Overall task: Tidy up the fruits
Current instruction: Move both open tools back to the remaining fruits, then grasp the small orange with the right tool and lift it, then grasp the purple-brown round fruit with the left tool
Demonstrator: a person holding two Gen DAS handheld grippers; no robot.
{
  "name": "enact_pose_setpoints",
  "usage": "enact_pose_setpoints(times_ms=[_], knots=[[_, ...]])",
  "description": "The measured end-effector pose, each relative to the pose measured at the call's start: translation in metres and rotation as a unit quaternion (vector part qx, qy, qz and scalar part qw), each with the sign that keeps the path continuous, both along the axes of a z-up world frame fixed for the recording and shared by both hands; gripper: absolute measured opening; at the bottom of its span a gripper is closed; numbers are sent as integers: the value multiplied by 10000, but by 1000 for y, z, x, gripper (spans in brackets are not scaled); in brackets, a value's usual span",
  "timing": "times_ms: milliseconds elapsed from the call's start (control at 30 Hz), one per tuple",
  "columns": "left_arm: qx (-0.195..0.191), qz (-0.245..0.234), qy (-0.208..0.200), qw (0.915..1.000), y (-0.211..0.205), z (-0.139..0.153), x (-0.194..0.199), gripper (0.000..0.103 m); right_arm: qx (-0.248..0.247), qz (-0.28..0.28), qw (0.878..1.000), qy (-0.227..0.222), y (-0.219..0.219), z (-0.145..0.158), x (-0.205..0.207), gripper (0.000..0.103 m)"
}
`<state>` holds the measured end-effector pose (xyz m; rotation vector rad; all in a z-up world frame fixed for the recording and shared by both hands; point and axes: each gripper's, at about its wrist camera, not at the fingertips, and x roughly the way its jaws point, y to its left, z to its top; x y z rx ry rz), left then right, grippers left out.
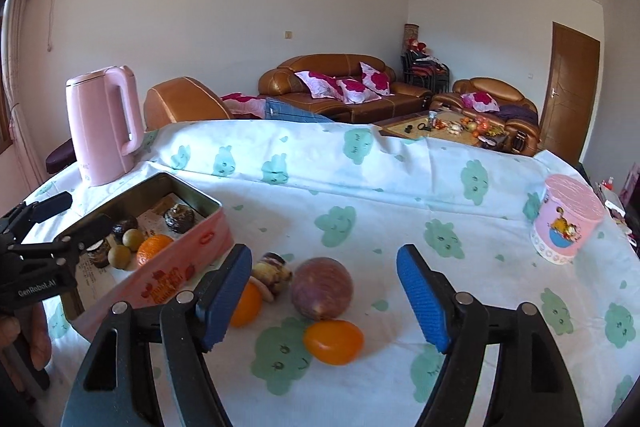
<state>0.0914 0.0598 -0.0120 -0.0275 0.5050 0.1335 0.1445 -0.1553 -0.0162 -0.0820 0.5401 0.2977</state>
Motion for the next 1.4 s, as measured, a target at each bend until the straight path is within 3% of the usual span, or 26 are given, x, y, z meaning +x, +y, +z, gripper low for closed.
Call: enact_pose_setpoints(times_ms=[300,700,733,833,967,1267,1400], knots=[[134,-608,222,9978,-52,-2,5,95,-105,34,9990,431,-11,-24,1,78],[264,-482,375,9978,-56,-12,14,95,-260,363,9935,1051,1,-45,14,78],[245,-452,389,9979,-54,-13,15,95,-242,390,9923,1151,1,-47,17,76],[189,-391,400,9983,-51,-12,16,95,-85,523,9888,1394,-1,-53,23,42],[234,-519,422,9975,-63,-8,17,95,-5,567,9897,1317,-3,-50,19,41],[461,-1207,690,9892,-128,-4,47,93,45,-342,9953,908,-40,-39,17,41],[441,-1416,1074,9831,-150,-14,70,81,88,-767,9928,911,-64,-39,23,41]])
